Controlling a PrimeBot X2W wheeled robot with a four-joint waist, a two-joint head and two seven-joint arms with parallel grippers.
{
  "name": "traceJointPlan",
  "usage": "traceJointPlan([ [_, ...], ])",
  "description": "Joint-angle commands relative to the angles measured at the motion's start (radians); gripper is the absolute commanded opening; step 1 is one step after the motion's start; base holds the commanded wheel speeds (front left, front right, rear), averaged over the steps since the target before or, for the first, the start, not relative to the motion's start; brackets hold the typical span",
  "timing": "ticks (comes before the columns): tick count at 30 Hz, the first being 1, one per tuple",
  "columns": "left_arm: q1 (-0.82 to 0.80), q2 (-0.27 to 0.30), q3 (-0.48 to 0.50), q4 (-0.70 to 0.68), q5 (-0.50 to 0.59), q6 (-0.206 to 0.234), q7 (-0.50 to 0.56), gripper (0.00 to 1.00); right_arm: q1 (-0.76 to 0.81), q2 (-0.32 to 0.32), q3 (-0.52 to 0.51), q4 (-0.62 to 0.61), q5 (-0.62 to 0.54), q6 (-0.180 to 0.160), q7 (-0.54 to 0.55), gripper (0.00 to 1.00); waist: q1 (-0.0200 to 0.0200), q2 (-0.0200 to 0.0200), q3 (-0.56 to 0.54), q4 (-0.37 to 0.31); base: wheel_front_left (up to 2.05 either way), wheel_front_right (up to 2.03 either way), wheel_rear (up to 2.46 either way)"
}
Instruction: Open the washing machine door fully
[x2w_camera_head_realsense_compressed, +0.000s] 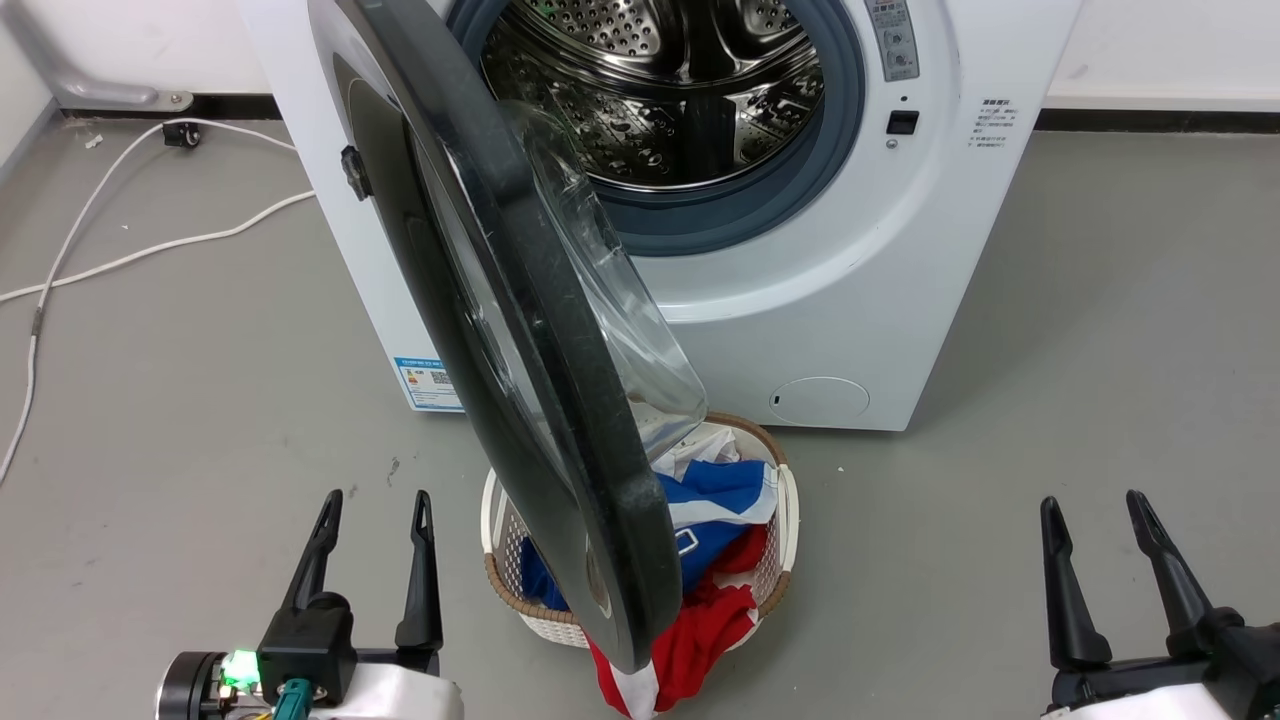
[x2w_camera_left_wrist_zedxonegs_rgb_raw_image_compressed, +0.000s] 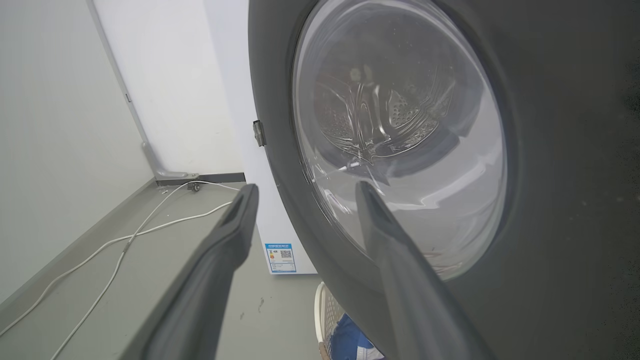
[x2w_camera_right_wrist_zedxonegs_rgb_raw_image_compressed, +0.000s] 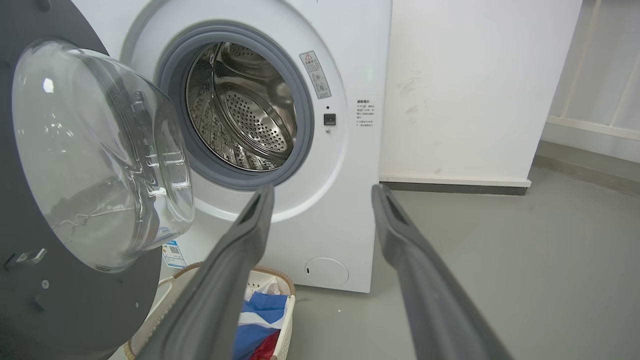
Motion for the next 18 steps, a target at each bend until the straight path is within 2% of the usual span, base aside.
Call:
traceJointPlan([
  [1,-0.004,0.0,0.003,0.0,-0.001,0.005,-0.002,1.0,0.012,0.005,-0.006,0.002,-0.006,0.0,-0.002,1.0,0.0001,0.0,0.0,0.0,0.0,0.0,0.0],
  [8,-0.002,-0.002,0.014,0.01,-0.006,0.012,-0.002,1.0,0.018,0.012,-0.004,0.013,-0.008,0.0,-0.002,1.0,0.0001,0.0,-0.004,-0.001,0.0,0.0,0.0],
  [9,-0.002,-0.002,0.016,0.01,-0.006,0.014,-0.002,0.22,0.019,0.012,-0.002,0.015,-0.004,0.0,-0.002,1.0,0.0001,0.0,-0.006,-0.001,0.0,0.0,0.0],
  [10,-0.001,-0.003,0.018,0.011,-0.005,0.014,-0.002,0.0,0.02,0.012,-0.001,0.017,0.001,0.0,-0.002,1.0,0.0001,0.0,-0.007,-0.002,0.0,0.0,0.0],
  [14,-0.013,0.0,0.034,-0.021,0.003,0.028,-0.002,0.0,0.023,0.012,0.002,0.021,-0.005,0.0,-0.002,1.0,0.0001,0.0,-0.016,-0.002,0.0,0.0,0.0],
  [18,-0.036,0.013,0.044,-0.114,0.017,0.04,-0.003,0.0,0.029,0.012,0.001,0.021,0.001,0.0,-0.002,1.0,0.0001,0.0,-0.025,0.0,0.0,0.0,0.0],
])
